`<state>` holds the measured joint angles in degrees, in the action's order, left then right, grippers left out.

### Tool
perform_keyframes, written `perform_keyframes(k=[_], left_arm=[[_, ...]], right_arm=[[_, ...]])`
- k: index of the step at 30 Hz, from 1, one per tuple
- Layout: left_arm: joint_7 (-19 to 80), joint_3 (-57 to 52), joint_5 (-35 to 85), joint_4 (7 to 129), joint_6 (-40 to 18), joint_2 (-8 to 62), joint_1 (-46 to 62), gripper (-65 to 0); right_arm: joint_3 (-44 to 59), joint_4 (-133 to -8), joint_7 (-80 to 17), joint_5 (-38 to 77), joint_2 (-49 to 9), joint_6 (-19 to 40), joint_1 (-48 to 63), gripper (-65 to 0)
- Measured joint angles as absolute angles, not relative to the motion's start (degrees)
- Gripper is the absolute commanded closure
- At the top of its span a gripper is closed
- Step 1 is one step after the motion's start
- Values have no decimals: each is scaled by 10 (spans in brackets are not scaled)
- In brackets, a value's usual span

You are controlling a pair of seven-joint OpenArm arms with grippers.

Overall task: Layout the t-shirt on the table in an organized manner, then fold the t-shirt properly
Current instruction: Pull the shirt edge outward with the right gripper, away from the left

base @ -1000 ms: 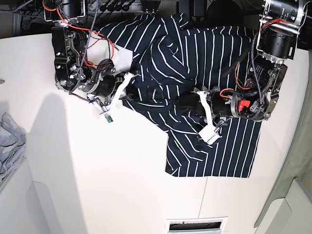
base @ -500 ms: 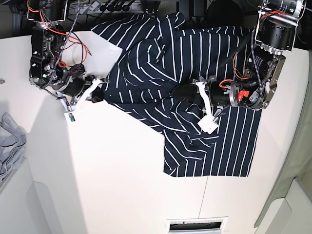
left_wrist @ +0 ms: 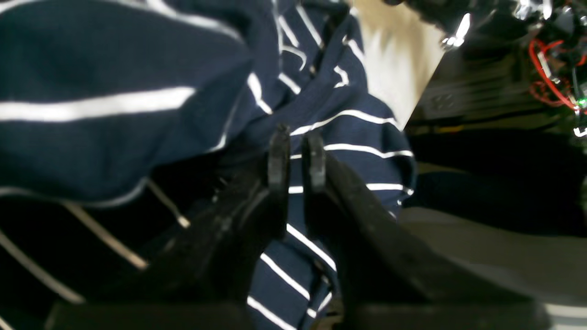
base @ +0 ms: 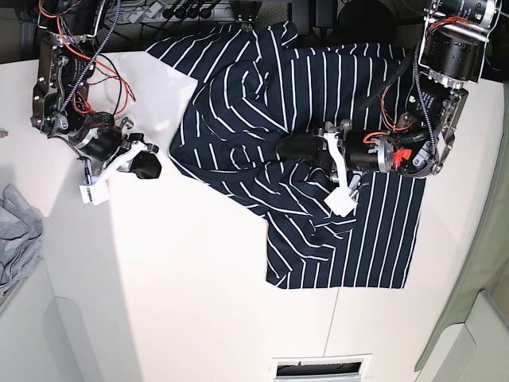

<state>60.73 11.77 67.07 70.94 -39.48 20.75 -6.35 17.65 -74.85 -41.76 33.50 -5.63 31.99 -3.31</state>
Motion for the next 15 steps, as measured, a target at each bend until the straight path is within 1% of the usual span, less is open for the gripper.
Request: perform_keyframes(k=[4, 7, 10, 12, 13, 14, 15], left_arm=[[629, 85, 701, 711, -395, 229, -64, -60], [655, 34, 746, 715, -395, 235, -64, -60], [669, -16, 754, 715, -395, 233, -64, -60], [669, -45, 746, 715, -395, 232, -62, -60], [667, -57, 732, 715, -395, 232, -61, -60], [665, -68, 719, 715, -395, 232, -60, -60], [661, -78, 704, 715, -395, 232, -55, -60]], right_arm=[[146, -776, -436, 336, -29, 322, -33, 0], [96, -788, -435, 338, -18, 324, -34, 0], [40, -790, -438, 321, -18, 325, -34, 0], [2, -790, -438, 305, -20, 325, -34, -147], [-17, -790, -438, 295, -20, 325, -34, -204], [-36, -790, -438, 288, -20, 324, -34, -237], [-55, -790, -438, 284, -20, 324, -34, -247]])
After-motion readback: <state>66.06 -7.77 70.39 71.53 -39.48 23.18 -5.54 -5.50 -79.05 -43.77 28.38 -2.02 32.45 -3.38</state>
